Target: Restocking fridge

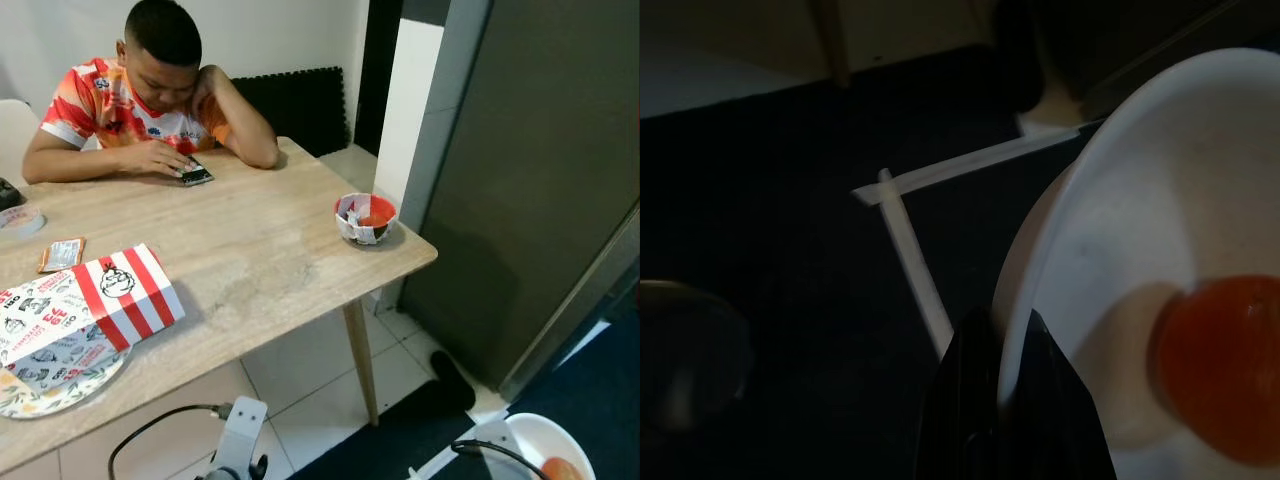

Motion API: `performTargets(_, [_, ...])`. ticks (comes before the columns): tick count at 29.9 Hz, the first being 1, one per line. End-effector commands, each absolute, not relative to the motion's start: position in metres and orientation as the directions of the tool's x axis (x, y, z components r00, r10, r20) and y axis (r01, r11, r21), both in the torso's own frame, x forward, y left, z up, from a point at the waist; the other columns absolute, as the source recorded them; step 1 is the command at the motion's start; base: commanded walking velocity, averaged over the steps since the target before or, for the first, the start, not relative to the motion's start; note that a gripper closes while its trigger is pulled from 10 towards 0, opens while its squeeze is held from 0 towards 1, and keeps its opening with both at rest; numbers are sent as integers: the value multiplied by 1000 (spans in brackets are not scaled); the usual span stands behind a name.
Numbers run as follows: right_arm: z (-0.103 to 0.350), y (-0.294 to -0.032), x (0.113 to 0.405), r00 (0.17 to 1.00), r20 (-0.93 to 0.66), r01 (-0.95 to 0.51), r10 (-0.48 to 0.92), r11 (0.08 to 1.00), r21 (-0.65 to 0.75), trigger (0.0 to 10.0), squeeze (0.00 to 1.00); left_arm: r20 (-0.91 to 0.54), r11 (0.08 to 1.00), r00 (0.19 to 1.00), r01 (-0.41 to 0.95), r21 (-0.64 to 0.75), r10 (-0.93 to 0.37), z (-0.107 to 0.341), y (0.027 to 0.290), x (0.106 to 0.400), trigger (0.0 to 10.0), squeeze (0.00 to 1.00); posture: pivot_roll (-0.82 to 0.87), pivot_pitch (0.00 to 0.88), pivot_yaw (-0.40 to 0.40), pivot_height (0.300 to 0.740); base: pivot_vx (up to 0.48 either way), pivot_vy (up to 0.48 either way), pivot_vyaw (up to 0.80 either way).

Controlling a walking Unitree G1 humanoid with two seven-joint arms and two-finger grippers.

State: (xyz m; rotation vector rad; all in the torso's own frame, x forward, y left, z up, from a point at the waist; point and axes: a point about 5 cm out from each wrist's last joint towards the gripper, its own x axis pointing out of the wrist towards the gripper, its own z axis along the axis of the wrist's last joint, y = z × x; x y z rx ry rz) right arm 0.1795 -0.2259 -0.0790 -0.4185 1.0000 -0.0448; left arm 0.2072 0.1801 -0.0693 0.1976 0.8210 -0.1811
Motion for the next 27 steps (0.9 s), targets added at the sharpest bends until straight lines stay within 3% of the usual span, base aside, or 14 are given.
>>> performTargets(1, [-77, -231, 181, 555, -795, -126, -244, 921, -370, 10000, 0, -742, 960, 664, 257, 110, -93, -70, 178, 207, 10000, 0, -58, 20, -5, 740, 0, 0, -800])
performTargets(10, [-79, -232, 176, 536, -810, -125, -239, 926, -356, 10000, 0, -740, 957, 665, 269, 110, -101, -69, 177, 208, 10000, 0, -57, 25, -3, 740, 0, 0, -796])
performTargets(27, [-80, -230, 174, 535, -813, -162, -231, 916, -367, 10000, 0, -744, 963, 658, 259, 78, -117, -69, 172, 210, 10000, 0, -60, 37, -9, 740, 0, 0, 0])
